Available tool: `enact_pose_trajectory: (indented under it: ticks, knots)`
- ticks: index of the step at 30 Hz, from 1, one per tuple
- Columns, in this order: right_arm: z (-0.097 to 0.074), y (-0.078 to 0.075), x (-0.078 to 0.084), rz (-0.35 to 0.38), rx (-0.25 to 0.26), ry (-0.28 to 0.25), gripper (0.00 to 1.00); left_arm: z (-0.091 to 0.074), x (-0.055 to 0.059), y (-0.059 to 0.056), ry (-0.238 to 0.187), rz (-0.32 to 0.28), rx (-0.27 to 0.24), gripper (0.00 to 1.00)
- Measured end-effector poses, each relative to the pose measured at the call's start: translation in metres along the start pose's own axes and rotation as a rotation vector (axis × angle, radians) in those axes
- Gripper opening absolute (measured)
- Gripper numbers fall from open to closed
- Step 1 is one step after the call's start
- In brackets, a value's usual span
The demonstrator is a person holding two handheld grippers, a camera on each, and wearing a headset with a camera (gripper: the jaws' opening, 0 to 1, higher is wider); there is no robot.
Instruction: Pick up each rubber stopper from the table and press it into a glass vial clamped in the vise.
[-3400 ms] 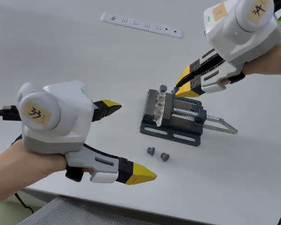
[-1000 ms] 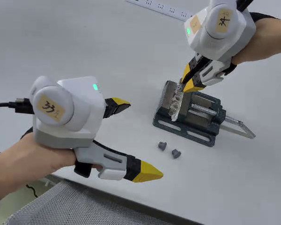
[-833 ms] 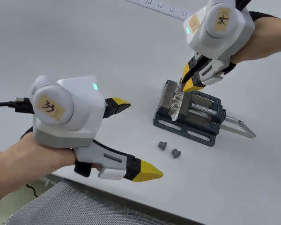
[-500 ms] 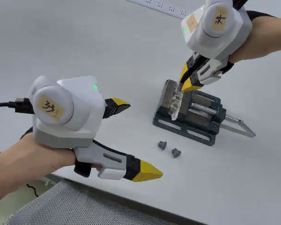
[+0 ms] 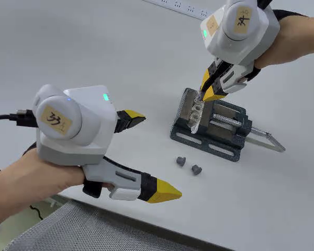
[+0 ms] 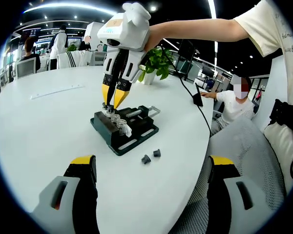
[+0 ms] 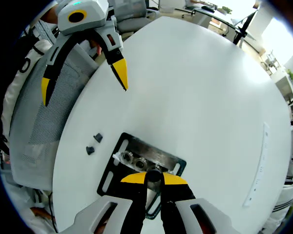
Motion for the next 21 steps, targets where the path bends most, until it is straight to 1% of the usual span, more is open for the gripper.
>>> enact_pose_trajectory:
  ticks: [4, 9, 11, 12, 14, 15, 18, 21]
  knots:
    - [0.0, 0.001, -0.003, -0.004, -0.005, 0.018, 0.05, 0.0, 0.0, 0.0, 0.001, -0.003, -0.001, 0.94]
    - [0.0, -0.002, -0.002, 0.017, -0.011, 0.032, 0.05, 0.0, 0.002, 0.001, 0.005, -0.003, -0.001, 0.94]
    - [0.0, -0.003, -0.002, 0.032, -0.015, 0.034, 0.04, 0.001, 0.001, 0.0, 0.003, -0.002, -0.001, 0.94]
    - [0.0, -0.003, -0.002, 0.052, -0.017, 0.034, 0.04, 0.001, 0.001, 0.0, 0.004, 0.0, 0.0, 0.94]
    - [0.0, -0.009, -0.005, 0.061, -0.02, 0.038, 0.04, 0.001, 0.001, 0.0, 0.001, -0.001, 0.001, 0.94]
    - [0.0, -0.01, -0.006, 0.074, -0.021, 0.042, 0.04, 0.001, 0.001, 0.001, 0.002, -0.001, 0.0, 0.94]
    - [0.001, -0.011, -0.009, 0.098, -0.028, 0.055, 0.04, 0.001, 0.001, 0.002, 0.003, 0.0, 0.001, 0.94]
    - [0.001, -0.006, -0.009, 0.139, -0.035, 0.07, 0.04, 0.002, 0.002, 0.003, 0.003, 0.0, 0.003, 0.94]
Point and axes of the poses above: the centre of the closed fingertips' face, and the gripper's own axes: z roughly forward along the fingers, y roughly to its left, x roughly out of its underside, the point moved 6 cm from there along -z, roughly backward along the fingers, and after that the axes turned 15 degrees about -x, right-handed, at the moved point
